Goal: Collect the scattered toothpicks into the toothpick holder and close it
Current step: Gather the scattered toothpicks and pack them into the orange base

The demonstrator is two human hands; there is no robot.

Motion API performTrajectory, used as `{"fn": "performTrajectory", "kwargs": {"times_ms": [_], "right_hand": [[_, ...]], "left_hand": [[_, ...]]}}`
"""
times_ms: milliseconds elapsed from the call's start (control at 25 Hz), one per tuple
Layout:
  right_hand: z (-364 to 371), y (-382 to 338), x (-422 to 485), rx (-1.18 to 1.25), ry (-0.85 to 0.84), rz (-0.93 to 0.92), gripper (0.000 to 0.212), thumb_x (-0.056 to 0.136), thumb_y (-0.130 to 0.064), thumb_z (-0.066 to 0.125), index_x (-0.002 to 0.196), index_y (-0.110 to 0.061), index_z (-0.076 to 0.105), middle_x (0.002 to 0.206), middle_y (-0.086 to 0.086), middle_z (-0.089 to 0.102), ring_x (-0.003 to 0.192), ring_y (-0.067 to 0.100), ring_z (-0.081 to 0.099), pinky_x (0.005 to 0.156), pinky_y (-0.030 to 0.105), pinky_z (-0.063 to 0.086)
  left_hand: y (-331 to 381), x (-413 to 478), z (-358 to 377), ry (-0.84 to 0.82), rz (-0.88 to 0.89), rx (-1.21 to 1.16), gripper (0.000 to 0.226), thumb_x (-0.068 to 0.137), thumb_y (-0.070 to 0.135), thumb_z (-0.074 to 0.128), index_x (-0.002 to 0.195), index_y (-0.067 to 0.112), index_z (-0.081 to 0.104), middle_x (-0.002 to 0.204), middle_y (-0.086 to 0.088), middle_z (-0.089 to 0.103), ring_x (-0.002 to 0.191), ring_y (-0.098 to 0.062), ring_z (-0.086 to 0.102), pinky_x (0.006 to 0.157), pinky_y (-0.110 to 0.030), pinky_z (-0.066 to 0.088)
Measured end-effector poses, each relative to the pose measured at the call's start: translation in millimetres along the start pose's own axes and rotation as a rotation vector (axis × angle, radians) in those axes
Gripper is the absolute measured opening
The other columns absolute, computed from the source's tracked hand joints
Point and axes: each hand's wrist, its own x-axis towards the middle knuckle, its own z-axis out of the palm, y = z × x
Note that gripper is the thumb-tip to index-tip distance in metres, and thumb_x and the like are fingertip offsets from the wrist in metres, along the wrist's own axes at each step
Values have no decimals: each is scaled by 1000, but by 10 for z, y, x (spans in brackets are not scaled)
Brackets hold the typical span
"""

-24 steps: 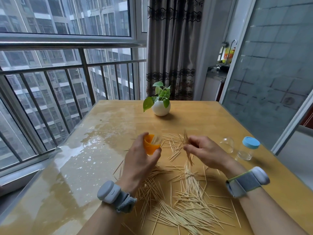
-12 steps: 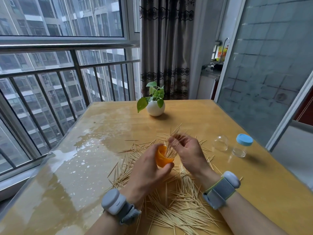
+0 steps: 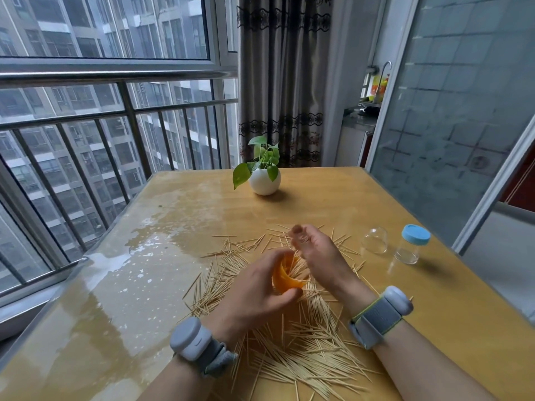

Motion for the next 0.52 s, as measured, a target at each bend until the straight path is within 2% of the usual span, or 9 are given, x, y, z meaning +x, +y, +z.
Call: {"fn": "performTrajectory", "kwargs": {"times_ms": [80,160,240,320,400,520], "right_hand": [[-175,-30,37,-124,38,60,65,90,-73,29,99,-18,62,91,-2,64,86,16,61,76,34,49],[-397,-21,33,-648,-39,170,57,91,-70,37,72,-19,55,72,-2,57,68,19,55,68,34,45],[-494,-49,-52,-1082,-238,349,55,85,-71,48,61,-22,44,66,-5,46,61,18,47,63,32,40],[-443,-92,-146,-1183,-342,392,58,77,-78,53,66,-21,47,77,-3,53,74,20,52,69,32,40],[-297,-143,-220,-1205,-375,341,63,71,-83,55,76,-20,54,88,-2,59,83,21,56,76,34,43],[-74,-141,-274,-1247,-391,251,55,71,-76,62,74,-22,50,90,-2,57,85,21,53,78,35,42]], "left_hand": [[-38,12,-102,79,-44,-4,62,80,43,72,135,26,49,116,11,62,100,-6,60,88,-18,47],[-106,24,-226,189,-136,-1,62,82,37,74,137,23,49,117,7,61,100,-11,60,83,-20,45],[-156,35,-292,238,-195,30,64,82,35,74,138,21,48,120,3,60,100,-13,57,81,-20,40],[-165,40,-284,242,-207,41,64,82,36,73,138,21,48,122,1,61,101,-13,57,82,-21,40],[-162,46,-259,243,-210,40,64,82,36,74,138,21,48,125,0,61,102,-13,56,83,-22,41],[-168,53,-250,260,-219,46,66,82,37,74,139,21,47,128,-2,60,104,-13,55,84,-22,42]]}}
